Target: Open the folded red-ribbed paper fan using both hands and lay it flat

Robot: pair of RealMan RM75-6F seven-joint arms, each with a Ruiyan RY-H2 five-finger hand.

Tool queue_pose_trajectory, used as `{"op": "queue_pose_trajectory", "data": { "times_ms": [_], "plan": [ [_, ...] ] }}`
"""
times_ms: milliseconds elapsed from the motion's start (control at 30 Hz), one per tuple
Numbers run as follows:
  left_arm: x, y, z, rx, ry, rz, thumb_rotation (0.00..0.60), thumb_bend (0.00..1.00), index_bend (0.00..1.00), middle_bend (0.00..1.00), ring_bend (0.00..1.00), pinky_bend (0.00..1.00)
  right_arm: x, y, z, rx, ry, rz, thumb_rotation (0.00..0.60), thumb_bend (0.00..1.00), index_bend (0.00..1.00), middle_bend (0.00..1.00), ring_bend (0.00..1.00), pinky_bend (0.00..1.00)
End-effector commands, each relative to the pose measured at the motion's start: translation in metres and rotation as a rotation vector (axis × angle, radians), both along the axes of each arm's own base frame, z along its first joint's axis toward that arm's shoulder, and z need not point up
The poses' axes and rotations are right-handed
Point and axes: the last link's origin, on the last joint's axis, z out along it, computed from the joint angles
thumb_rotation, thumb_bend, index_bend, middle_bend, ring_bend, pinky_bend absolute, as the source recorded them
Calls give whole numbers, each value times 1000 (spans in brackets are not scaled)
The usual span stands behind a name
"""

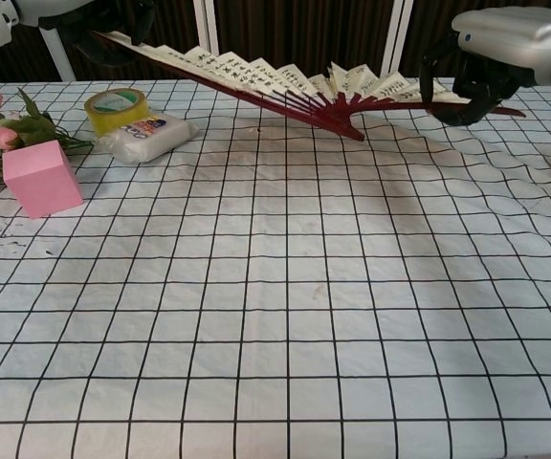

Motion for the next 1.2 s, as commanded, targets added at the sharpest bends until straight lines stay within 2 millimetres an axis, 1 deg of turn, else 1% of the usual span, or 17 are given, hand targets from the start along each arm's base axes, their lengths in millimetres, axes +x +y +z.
{"op": "queue_pose_trajectory", "data": {
  "times_ms": [33, 300, 733, 900, 967, 1000, 1033, 1100, 1167, 1200],
  "plan": [
    [-4, 0, -4, -5, -2, 8, 600, 439, 769, 950, 889, 846, -8, 0, -5, 1, 12, -15, 600, 658, 929, 983, 1000, 918],
    [-8, 3, -13, -15, 4, 18, 600, 439, 769, 950, 890, 846, -24, -2, -11, -15, 28, -47, 600, 658, 929, 983, 1000, 918],
    [-13, 2, -29, -35, 14, 21, 600, 439, 769, 951, 889, 846, -43, 1, -17, -16, 36, -81, 600, 656, 928, 983, 1000, 918],
    [-14, -1, -35, -44, 18, 20, 600, 439, 769, 950, 890, 846, -49, 4, -20, -12, 42, -90, 600, 631, 929, 981, 1000, 918],
    [-15, -1, -37, -47, 19, 20, 600, 439, 769, 950, 890, 846, -50, 5, -21, -10, 47, -93, 600, 601, 928, 973, 1000, 918],
    [-15, -2, -38, -49, 20, 19, 600, 439, 769, 951, 889, 846, -51, 5, -21, -8, 52, -95, 600, 564, 920, 964, 1000, 917],
    [-15, -2, -38, -50, 20, 18, 600, 439, 769, 951, 889, 846, -52, 6, -22, -7, 57, -96, 600, 520, 878, 952, 1000, 917],
    [-14, -3, -40, -52, 20, 15, 600, 439, 769, 951, 890, 846, -54, 7, -23, -3, 73, -99, 600, 449, 749, 936, 1000, 917],
    [-14, -4, -41, -53, 18, 15, 600, 439, 769, 950, 889, 846, -55, 8, -24, 3, 89, -105, 600, 373, 581, 928, 1000, 917],
    [-13, -4, -41, -54, 16, 14, 600, 440, 769, 950, 889, 846, -56, 8, -24, 7, 95, -108, 600, 354, 533, 927, 1000, 917]
  ]
}}
